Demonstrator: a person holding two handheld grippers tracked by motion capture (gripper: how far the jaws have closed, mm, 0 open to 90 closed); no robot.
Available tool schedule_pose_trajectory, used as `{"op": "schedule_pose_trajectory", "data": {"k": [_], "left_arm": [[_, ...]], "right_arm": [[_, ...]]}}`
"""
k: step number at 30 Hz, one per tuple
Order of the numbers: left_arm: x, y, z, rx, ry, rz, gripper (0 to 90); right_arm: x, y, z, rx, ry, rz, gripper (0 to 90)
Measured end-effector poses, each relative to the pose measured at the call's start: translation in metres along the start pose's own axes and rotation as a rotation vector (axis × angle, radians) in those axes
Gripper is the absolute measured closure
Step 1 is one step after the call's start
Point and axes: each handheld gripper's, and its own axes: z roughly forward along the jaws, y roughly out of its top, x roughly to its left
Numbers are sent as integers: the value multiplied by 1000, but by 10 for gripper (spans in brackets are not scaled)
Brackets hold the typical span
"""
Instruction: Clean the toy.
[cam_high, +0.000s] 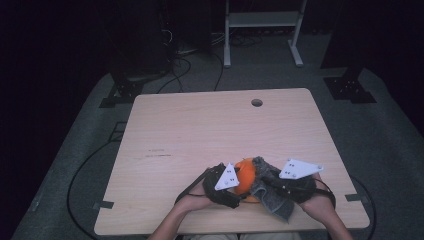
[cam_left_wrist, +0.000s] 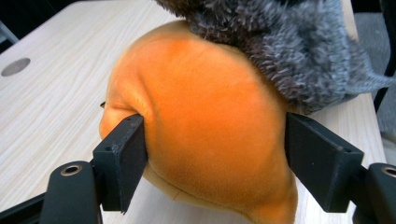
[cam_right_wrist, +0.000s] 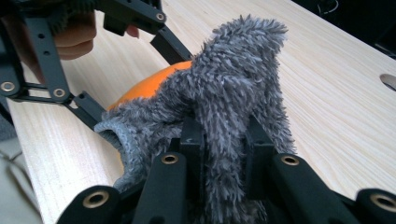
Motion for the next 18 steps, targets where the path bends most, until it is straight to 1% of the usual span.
{"op": "schedule_pose_trajectory", "data": {"k": [3,4,5,6,7,8,9,10,11,12,13,14,15,16,17,18], "left_arm": [[3,-2,-1,21,6,-2,243],[3,-1,-1,13,7,-9,235],[4,1,-2,7,9,-13,213],[4,3,-3,-6,15,-17,185],[4,5,-4,-42,22,-24,163],[3,6,-4,-65,26,-25,160],[2,6,-3,-52,28,-18,161],[2,4,-1,-20,36,9,170],[2,2,0,-12,37,6,209],[4,0,0,-8,33,-12,226],[6,-3,0,9,29,-29,233],[9,-6,-1,30,28,-41,240],[12,-9,-2,44,23,-48,247],[14,-11,-3,42,10,-66,247],[15,-11,-5,30,2,-69,245],[15,-9,-6,0,4,-68,230]], "right_arm": [[-6,-3,3,-5,15,26,735],[-9,-5,4,-2,8,35,736],[-10,-7,4,-3,14,51,736],[-10,-8,3,-4,20,59,737],[-9,-8,3,-4,16,52,736],[-6,-8,3,-9,23,51,736],[-4,-7,4,-15,43,47,736],[-1,-7,6,-15,49,32,736],[1,-6,9,-12,46,20,736],[0,-6,9,-13,51,24,736],[-2,-7,10,-18,56,32,736],[-4,-8,11,-12,52,42,736],[-7,-11,12,-2,37,47,736],[-10,-15,13,6,31,66,736],[-13,-18,13,6,33,88,736],[-13,-19,14,6,29,96,737]]}}
